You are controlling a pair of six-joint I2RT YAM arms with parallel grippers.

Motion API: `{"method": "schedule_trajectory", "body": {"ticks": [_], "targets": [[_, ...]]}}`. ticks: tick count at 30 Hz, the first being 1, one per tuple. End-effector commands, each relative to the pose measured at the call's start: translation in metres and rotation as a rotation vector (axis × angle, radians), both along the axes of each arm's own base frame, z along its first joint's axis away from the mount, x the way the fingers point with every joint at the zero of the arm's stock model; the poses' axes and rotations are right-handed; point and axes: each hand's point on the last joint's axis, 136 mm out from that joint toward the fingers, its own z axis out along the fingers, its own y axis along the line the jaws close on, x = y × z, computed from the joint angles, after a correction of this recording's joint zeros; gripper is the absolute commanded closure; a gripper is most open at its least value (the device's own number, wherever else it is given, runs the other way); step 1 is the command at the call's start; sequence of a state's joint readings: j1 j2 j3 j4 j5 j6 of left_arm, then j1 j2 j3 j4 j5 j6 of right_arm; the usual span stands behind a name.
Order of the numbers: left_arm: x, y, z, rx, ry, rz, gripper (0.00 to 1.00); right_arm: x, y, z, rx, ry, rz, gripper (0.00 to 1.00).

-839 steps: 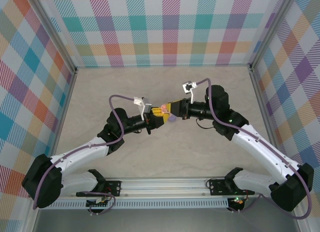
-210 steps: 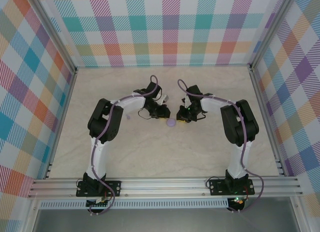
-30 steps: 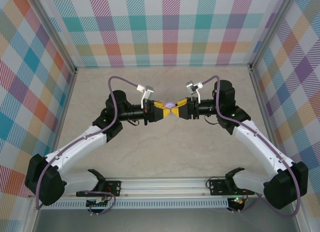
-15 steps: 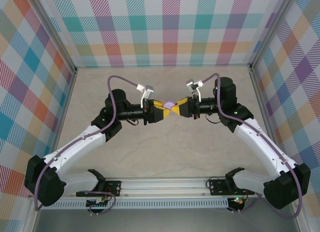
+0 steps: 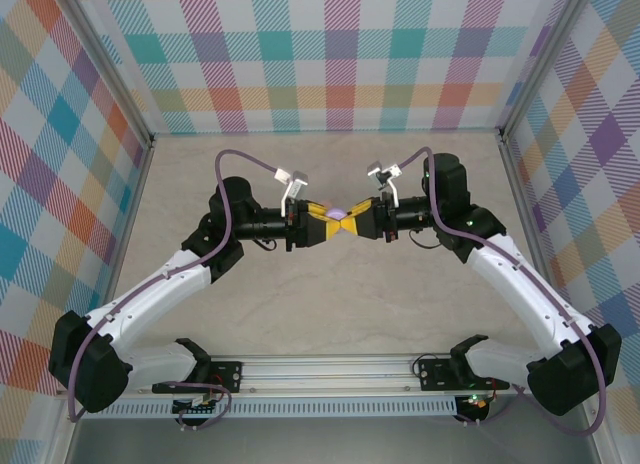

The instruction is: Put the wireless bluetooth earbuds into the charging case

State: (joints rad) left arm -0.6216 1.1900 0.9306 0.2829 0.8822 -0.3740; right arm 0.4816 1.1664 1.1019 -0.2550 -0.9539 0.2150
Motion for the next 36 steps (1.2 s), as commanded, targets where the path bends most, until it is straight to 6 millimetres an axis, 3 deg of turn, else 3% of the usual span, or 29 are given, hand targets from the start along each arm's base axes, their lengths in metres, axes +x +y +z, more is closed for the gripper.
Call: {"method": "schedule_trajectory", "body": {"ticks": [1,11,19,36], "targets": [[-0.008,-0.003,0.016,-0.021,-0.033,-0.032,0.67,-0.006,0.002,0.013,0.015,-0.056,0.027,0.80],[-0.005,-0.002,0.015,-0.018,-0.028,0.000,0.57,-0.002,-0.002,0.017,0.017,-0.087,-0.036,0.80],[-0.005,-0.001,0.017,-0.024,-0.034,-0.001,0.65,-0.005,-0.002,0.018,0.034,-0.081,-0.019,0.79],[-0.006,-0.002,0.023,-0.037,-0.042,-0.006,0.63,-0.008,0.000,0.012,0.026,-0.070,0.004,0.79]]}}
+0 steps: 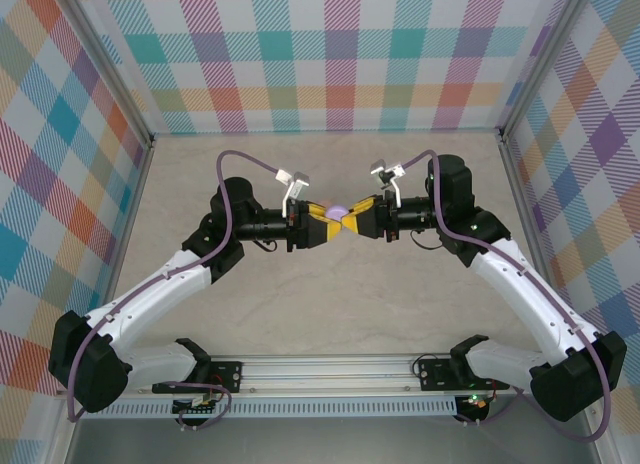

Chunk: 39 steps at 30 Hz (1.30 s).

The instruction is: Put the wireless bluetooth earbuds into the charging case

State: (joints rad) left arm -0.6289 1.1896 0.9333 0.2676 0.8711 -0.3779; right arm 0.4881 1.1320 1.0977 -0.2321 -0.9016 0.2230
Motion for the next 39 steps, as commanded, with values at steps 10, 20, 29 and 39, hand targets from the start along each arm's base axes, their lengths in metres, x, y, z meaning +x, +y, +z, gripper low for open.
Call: {"method": "schedule_trajectory", "body": {"ticks": [10,20,29,39], "targets": [[-0.006,-0.001,0.024,-0.043,-0.054,-0.012,0.69,-0.012,0.006,-0.002,0.001,-0.011,0.071,0.78],[-0.001,0.001,0.015,0.001,-0.067,0.029,0.91,-0.009,0.002,-0.002,-0.029,-0.022,0.016,0.61],[-0.005,0.005,0.005,-0.001,-0.360,0.067,0.96,-0.008,-0.012,0.004,-0.106,-0.042,-0.095,0.42],[-0.016,-0.001,0.006,0.027,-0.491,0.037,0.97,-0.007,-0.007,-0.001,-0.161,-0.031,-0.105,0.41]]}}
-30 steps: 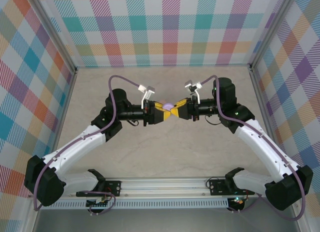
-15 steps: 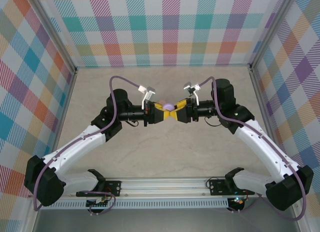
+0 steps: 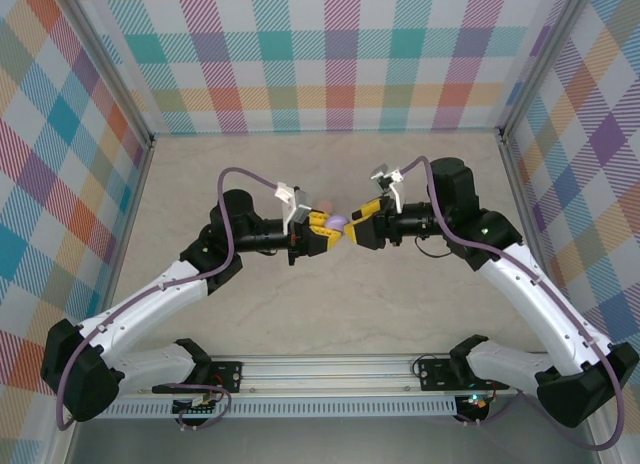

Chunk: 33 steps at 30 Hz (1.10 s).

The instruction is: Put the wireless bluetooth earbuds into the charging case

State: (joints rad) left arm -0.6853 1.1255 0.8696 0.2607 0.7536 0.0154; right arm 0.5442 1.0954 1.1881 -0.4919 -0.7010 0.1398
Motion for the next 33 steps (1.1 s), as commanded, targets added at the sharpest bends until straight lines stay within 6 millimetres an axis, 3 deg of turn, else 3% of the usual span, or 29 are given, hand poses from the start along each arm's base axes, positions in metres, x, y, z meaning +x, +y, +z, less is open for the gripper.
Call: {"method": "schedule_trajectory", "body": {"ticks": [1,11,22,29,33], "targets": [[-0.007,-0.001,0.016,-0.020,-0.102,-0.012,0.97,0.000,0.001,0.005,-0.021,-0.026,0.002,0.40],[-0.018,-0.005,0.014,-0.006,-0.118,-0.058,0.98,0.012,-0.001,0.005,-0.051,-0.040,-0.071,0.40],[-0.021,-0.006,0.008,0.007,-0.117,-0.064,0.99,0.035,-0.025,0.011,-0.079,-0.084,-0.300,0.40],[-0.017,-0.004,0.002,0.008,-0.107,-0.036,0.99,0.030,-0.037,0.023,-0.047,-0.132,-0.356,0.39],[-0.013,-0.004,0.006,-0.007,-0.098,-0.010,1.00,0.008,-0.023,0.019,-0.049,-0.106,-0.190,0.38]]}}
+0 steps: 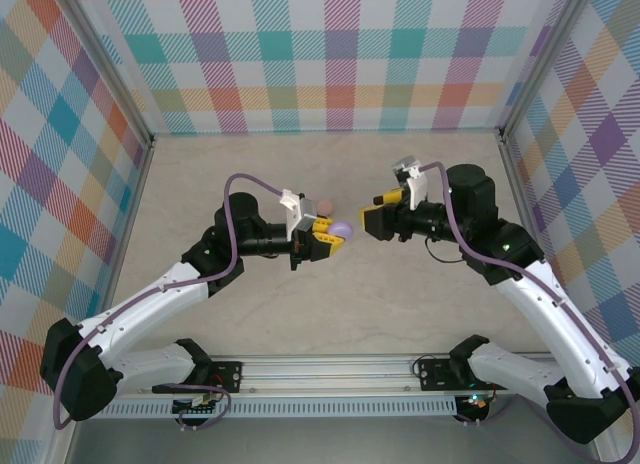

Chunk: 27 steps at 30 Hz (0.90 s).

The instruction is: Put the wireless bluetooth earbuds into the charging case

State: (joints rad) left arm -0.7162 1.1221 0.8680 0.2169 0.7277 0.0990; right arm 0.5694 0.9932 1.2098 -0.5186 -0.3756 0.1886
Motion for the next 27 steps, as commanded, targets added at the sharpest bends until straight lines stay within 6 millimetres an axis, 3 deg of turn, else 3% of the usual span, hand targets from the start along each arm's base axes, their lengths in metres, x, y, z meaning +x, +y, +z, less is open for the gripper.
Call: {"method": "schedule_trajectory", "body": {"ticks": [1,5,13,27], "targets": [[-0.005,0.000,0.017,-0.053,-0.046,0.003,1.00,-0.017,0.010,-0.003,-0.005,0.019,0.131,0.38],[-0.008,-0.001,0.023,-0.069,-0.039,-0.020,1.00,-0.028,0.020,-0.015,-0.010,0.066,0.241,0.34],[-0.011,-0.002,0.025,-0.070,-0.035,-0.041,1.00,-0.022,0.027,-0.019,-0.007,0.082,0.258,0.33],[-0.025,-0.003,0.028,-0.078,-0.043,-0.122,1.00,0.008,0.016,-0.029,-0.070,0.088,0.078,0.33]]}}
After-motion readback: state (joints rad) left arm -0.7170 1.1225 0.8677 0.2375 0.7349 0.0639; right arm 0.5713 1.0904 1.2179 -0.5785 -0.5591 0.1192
